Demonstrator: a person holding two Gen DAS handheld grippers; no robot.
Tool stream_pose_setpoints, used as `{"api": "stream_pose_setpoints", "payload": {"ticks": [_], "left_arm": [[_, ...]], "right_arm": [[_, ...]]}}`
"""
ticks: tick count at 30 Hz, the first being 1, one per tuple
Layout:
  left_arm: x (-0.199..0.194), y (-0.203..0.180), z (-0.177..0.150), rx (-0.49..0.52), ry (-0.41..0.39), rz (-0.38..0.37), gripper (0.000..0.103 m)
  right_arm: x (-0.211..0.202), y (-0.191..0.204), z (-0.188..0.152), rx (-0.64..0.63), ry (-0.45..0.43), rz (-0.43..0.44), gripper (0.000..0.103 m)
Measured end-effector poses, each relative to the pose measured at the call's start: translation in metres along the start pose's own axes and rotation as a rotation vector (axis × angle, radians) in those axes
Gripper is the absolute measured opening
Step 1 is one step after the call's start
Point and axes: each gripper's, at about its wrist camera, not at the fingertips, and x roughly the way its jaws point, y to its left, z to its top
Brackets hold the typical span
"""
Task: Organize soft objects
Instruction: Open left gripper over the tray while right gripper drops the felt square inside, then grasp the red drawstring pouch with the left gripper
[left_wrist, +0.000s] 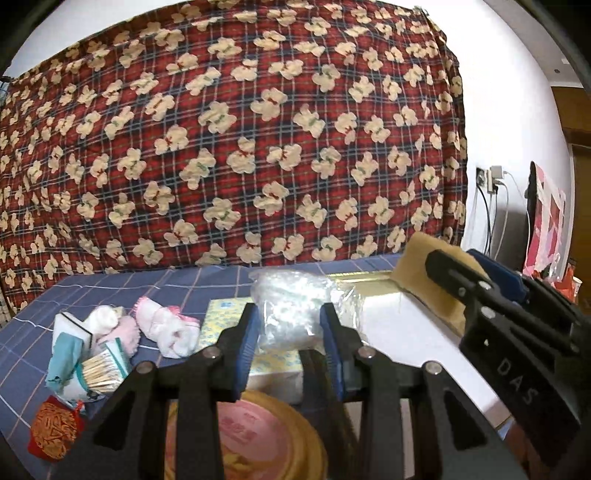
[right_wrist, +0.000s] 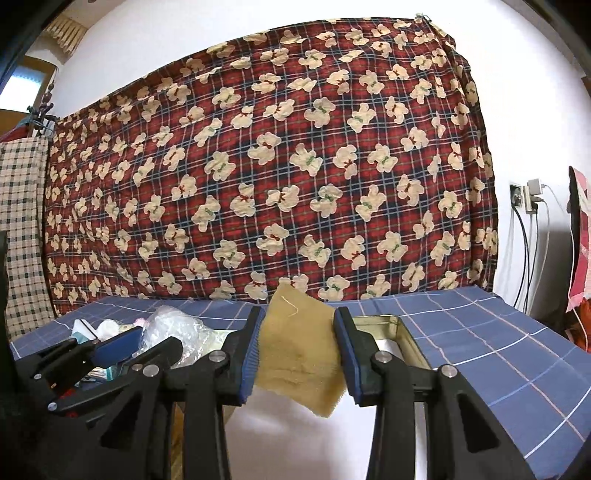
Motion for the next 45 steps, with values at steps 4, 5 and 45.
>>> {"api": "stream_pose_setpoints", "payload": {"ticks": [4, 5, 45], "left_arm": [[0.003, -0.008, 0.005, 0.009, 0.030, -0.029, 0.033], [0.004, -0.010, 0.008, 0.006, 0.039, -0.041, 0.033], [0.024, 0.005, 0.050, 0.013, 0.158, -0.014, 0.087]], "right_arm": [[0.002, -0.006, 0.001, -0.015, 0.013, -0.017, 0.041], [0.002, -0.008, 0.002, -0.015, 0.017, -0.019, 0.041], [0.024, -0.052, 0.027, 0.102, 0.111, -0.043, 0.084]]}}
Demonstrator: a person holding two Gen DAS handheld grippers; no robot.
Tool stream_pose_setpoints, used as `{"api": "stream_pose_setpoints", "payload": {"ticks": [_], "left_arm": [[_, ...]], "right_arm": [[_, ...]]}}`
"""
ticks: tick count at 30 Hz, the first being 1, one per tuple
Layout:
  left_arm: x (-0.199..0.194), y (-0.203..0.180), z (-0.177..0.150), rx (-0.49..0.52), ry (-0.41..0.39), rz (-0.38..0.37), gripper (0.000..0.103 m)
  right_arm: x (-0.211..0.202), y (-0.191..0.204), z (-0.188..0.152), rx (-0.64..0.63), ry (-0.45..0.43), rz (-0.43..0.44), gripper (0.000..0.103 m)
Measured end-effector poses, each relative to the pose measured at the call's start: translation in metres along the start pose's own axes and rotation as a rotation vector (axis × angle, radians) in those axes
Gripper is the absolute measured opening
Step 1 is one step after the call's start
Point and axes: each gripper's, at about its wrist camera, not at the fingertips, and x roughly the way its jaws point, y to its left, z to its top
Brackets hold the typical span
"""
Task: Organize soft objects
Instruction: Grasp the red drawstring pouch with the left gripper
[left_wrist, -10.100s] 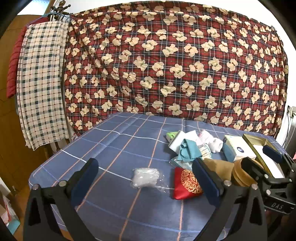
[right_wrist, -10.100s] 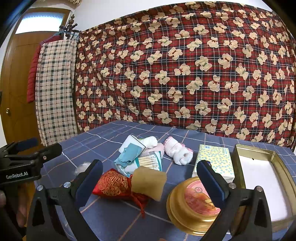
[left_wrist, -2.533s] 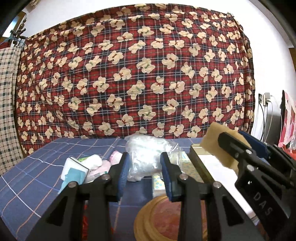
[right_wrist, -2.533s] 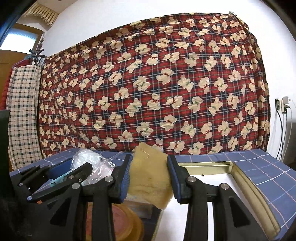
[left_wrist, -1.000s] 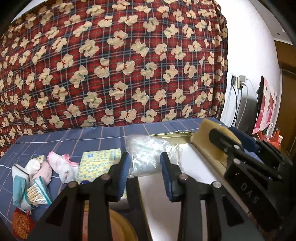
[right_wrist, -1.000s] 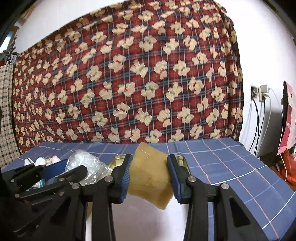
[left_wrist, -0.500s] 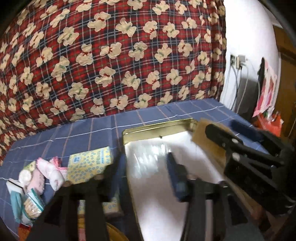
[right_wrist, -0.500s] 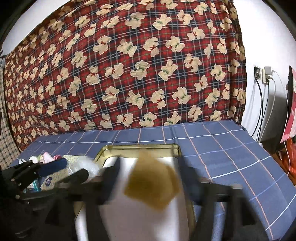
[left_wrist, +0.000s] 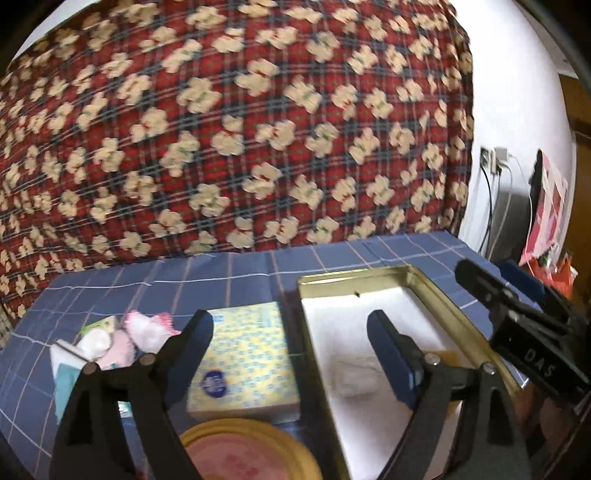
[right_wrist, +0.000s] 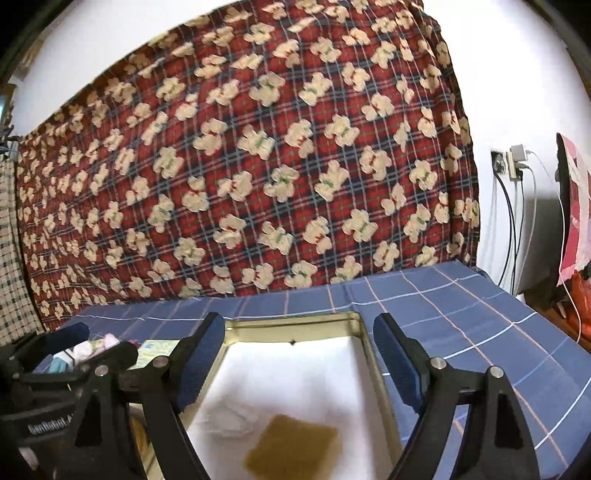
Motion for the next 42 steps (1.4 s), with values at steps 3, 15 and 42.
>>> {"api": "stream_pose_setpoints", "payload": {"ticks": [3, 15, 42], "left_arm": [[-0.013, 0.015, -0.004, -0.001, -0.028, 0.026, 0.087], [-0.055, 0.142, -0.077, -0.082, 0.076, 0.297, 0.092], [-0.051, 0.217, -0.126, -0.317, 0.207, 0.232, 0.013]], "right_arm": [[-0.006, 0.015, -0.004, -0.022, -0.010, 0.046, 0.085], [-0.016, 0.087, -0.030, -0.097, -0.005, 0.232, 0.085], [-0.002, 0.238, -0.064, -0.301, 0.127, 0.471, 0.085]]}}
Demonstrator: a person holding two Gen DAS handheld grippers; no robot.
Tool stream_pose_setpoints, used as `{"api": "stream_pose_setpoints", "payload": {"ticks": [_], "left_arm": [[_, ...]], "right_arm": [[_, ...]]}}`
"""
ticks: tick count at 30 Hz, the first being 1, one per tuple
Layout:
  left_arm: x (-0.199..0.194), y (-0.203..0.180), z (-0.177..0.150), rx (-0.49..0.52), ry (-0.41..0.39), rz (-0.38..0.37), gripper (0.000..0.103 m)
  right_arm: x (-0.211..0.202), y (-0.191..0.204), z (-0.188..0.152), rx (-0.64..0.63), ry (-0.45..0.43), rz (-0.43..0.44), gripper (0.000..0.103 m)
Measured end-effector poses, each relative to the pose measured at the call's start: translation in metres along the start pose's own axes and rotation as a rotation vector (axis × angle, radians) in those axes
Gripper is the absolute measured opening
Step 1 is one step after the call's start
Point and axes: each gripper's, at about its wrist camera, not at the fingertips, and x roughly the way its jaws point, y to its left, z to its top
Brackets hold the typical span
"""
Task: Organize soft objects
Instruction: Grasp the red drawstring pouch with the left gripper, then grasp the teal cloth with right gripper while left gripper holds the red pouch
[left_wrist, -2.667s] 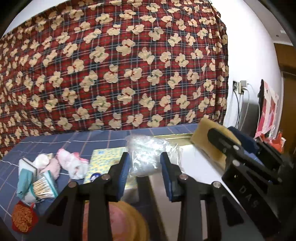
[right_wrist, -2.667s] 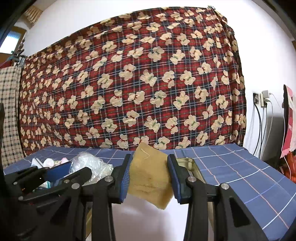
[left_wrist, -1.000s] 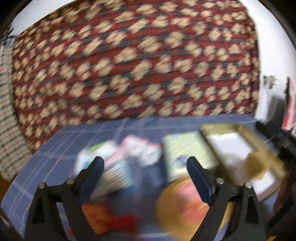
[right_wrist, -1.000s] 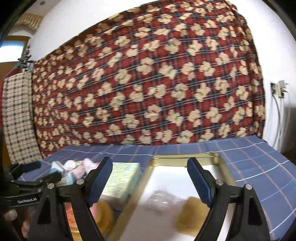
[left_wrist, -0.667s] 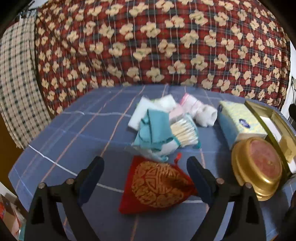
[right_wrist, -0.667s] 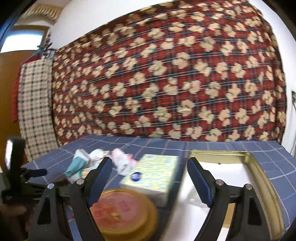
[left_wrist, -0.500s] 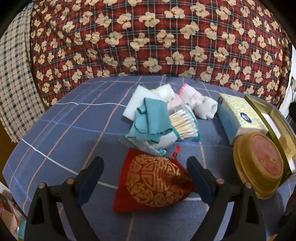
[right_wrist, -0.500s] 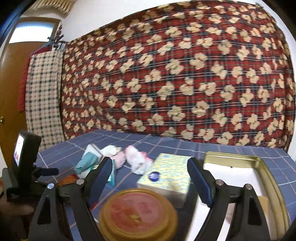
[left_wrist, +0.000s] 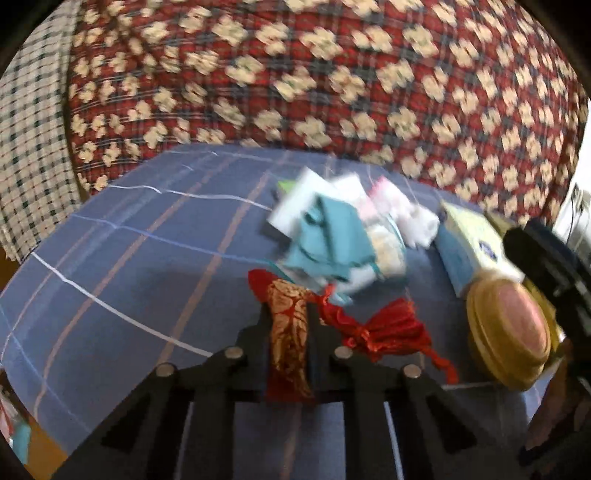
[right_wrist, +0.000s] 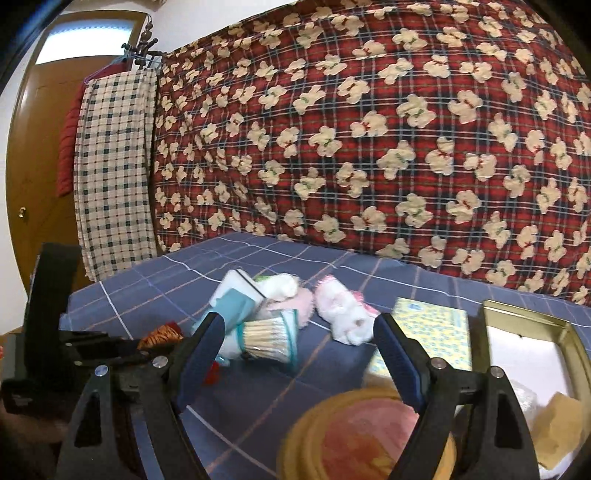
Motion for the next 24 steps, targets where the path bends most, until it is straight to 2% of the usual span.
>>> {"api": "stream_pose_setpoints", "payload": {"ticks": [5, 10, 13, 19, 20, 24], "left_arm": [[-0.012, 0.037, 0.017, -0.078, -0.084, 0.039, 0.013], [-0.005, 0.071, 0.034, -0.162, -0.125, 0.085, 0.013], [0.000, 0.077, 0.039, -0.174, -0.134, 0.099, 0.013], [0.008, 0.078, 0.043, -0.171, -0.144, 0.099, 0.013], [0.009, 0.077, 0.044, -0.171, -0.143, 0.096, 0.013], [0.015, 0.076, 0.045, -0.174, -0.133, 0.096, 0.013]], "right_arm": [[0.020, 0.018, 0.011, -0.001, 0.025, 0.025, 0.085], [0.051, 0.043, 0.018, -0.020, 0.084, 0.046, 0.084], [0.070, 0.052, 0.019, -0.022, 0.122, 0.051, 0.071], [0.095, 0.059, 0.016, -0.025, 0.172, 0.040, 0.068], [0.097, 0.060, 0.015, -0.028, 0.178, 0.042, 0.063], [0.105, 0.063, 0.013, -0.041, 0.205, 0.039, 0.056]]}}
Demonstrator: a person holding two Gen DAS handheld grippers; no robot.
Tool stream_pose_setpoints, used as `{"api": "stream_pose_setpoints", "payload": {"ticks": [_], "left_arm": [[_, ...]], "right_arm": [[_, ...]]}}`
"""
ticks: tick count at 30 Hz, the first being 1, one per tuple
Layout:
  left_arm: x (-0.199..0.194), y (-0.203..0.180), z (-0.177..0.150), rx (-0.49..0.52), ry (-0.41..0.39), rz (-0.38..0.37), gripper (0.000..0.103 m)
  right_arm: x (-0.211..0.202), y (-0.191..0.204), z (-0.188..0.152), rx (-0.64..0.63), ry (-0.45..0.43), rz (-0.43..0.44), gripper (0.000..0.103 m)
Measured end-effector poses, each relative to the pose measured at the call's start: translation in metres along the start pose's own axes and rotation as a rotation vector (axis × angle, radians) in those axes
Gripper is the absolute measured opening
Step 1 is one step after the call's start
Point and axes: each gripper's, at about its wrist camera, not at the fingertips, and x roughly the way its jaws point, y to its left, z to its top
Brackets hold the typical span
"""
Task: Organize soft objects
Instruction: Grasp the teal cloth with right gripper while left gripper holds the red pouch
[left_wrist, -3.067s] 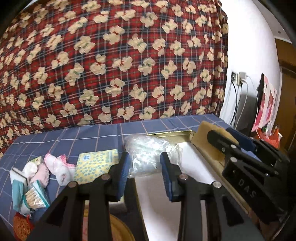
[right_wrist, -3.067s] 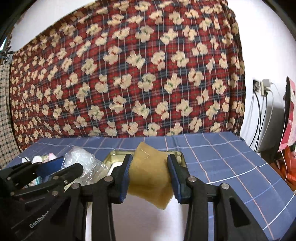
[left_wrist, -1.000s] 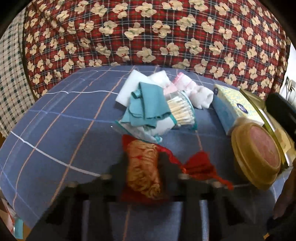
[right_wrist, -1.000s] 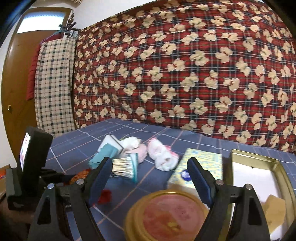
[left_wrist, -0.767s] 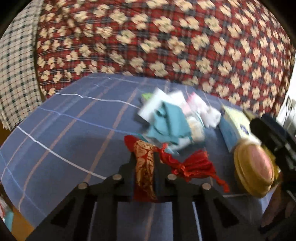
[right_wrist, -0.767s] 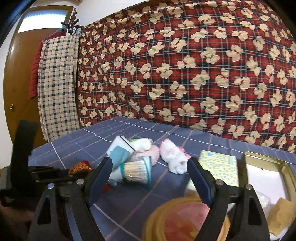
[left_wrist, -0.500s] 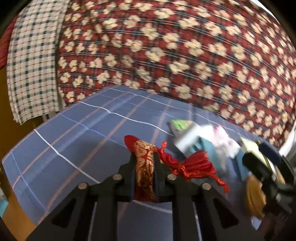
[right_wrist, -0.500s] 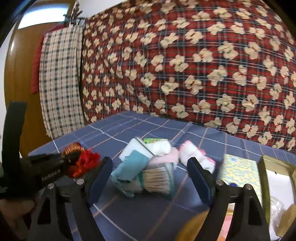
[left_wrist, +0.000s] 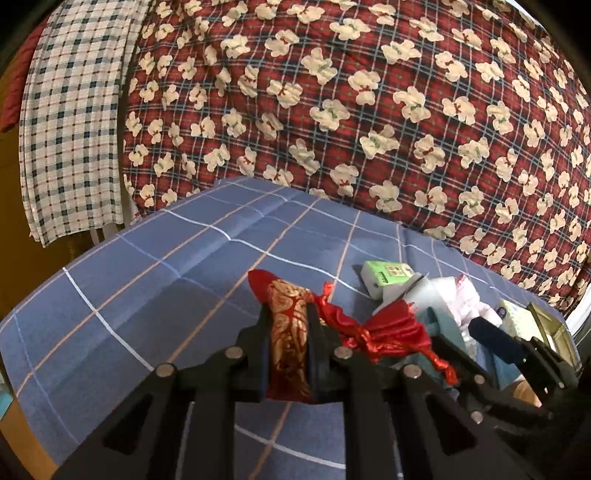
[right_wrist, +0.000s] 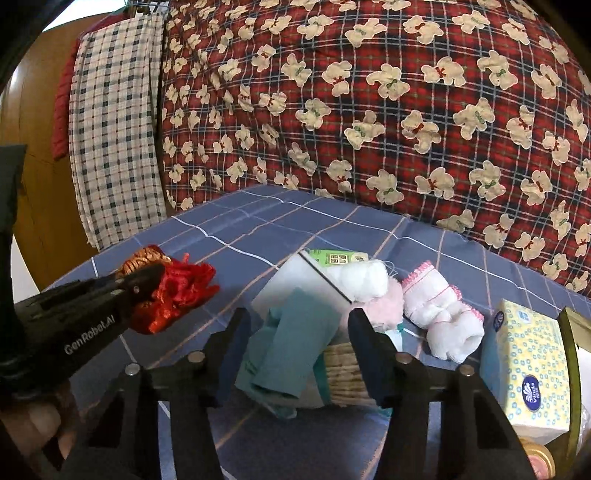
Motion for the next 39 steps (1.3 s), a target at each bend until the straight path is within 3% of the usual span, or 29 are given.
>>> {"api": "stream_pose_setpoints", "payload": {"ticks": [3, 7, 10, 39], "left_arm": [[-0.001, -0.002, 0.001, 0.004, -0.006, 0.000, 0.013], [-0.004, -0.007, 0.001, 0.030, -0.024, 0.015, 0.013], [-0.008, -0.012, 0.000, 0.053, -0.047, 0.029, 0.013], [-0.026, -0.026, -0.003, 0.123, -0.153, 0.066, 0.013]], "right_arm": [[0.007, -0.001, 0.001, -0.007, 0.038, -0.011, 0.047], [0.012, -0.003, 0.003, -0.005, 0.062, 0.024, 0.024], [0.010, -0.001, 0.002, -0.007, 0.049, 0.028, 0.017], [-0.022, -0.001, -0.002, 0.001, -0.122, 0.016, 0.013]]}}
